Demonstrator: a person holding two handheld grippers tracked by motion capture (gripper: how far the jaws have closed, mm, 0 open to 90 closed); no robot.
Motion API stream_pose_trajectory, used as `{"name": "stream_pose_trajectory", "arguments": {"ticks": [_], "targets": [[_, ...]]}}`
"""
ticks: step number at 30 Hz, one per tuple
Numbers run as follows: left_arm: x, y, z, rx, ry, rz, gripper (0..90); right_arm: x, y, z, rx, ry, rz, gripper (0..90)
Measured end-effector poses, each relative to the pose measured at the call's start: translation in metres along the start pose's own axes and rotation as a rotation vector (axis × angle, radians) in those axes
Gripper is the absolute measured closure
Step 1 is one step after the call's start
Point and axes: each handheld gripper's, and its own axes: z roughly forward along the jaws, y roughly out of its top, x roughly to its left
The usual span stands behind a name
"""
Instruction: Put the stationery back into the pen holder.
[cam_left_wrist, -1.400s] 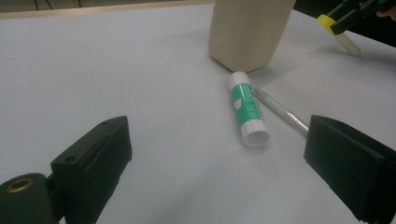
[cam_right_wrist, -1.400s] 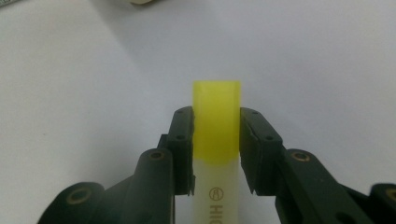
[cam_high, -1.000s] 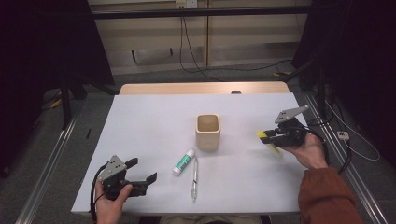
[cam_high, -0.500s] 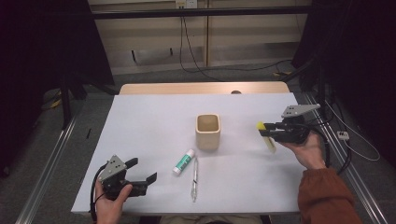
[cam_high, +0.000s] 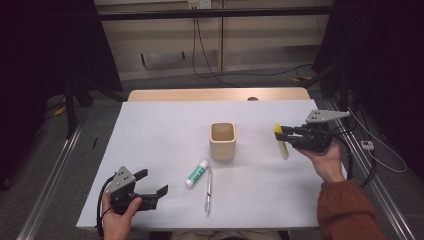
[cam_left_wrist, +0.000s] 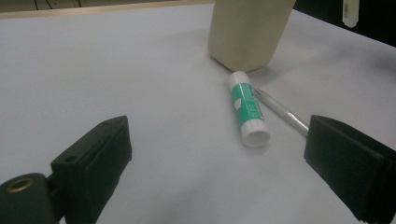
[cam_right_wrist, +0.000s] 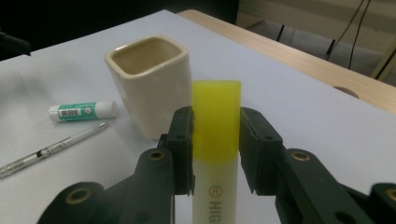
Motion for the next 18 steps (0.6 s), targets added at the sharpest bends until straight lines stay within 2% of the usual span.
{"name": "stream_pose_trajectory", "arguments": {"ticks": [7,18], "targets": [[0.000,0.000,0.000,0.000,0.001,0.001,7.4,0.015,0.010,0.001,-0.072,-0.009,-0.037,67.6],[0.000,0.000,0.001,0.000,0.006,-0.005,7.4,0.027,0.023,0.015,-0.101,0.013,-0.057,67.6]]}}
